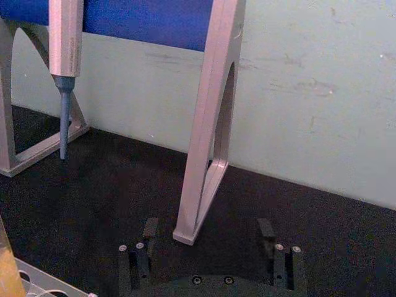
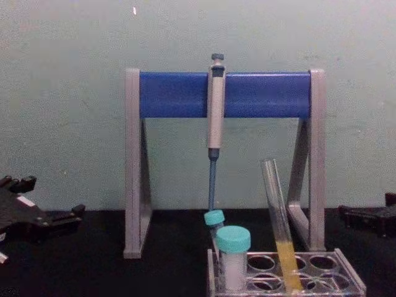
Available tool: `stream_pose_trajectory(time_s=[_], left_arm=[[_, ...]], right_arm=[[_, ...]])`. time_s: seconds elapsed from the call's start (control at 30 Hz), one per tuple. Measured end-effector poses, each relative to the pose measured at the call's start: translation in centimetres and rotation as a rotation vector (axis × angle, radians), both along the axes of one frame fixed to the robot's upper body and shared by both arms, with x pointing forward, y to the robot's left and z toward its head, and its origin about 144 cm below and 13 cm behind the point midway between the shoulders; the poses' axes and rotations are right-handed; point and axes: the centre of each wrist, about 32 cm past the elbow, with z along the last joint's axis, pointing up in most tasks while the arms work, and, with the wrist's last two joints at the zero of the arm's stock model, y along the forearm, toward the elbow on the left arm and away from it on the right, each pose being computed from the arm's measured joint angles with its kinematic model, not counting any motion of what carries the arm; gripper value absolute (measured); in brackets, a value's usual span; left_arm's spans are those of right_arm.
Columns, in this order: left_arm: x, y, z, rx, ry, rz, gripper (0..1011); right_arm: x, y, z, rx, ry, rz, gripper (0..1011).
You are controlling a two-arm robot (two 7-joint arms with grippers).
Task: Pick up the test tube from the test tube rack, shake it, then place it back into the test tube rack.
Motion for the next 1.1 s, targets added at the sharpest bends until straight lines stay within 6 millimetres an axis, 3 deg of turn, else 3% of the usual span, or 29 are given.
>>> stream_pose_trajectory(time_s=[1.1], left_arm=[[0.00, 0.00, 0.00, 0.000, 0.000, 0.000, 1001]], right_arm=[[0.00, 0.00, 0.00, 0.000, 0.000, 0.000, 1000]])
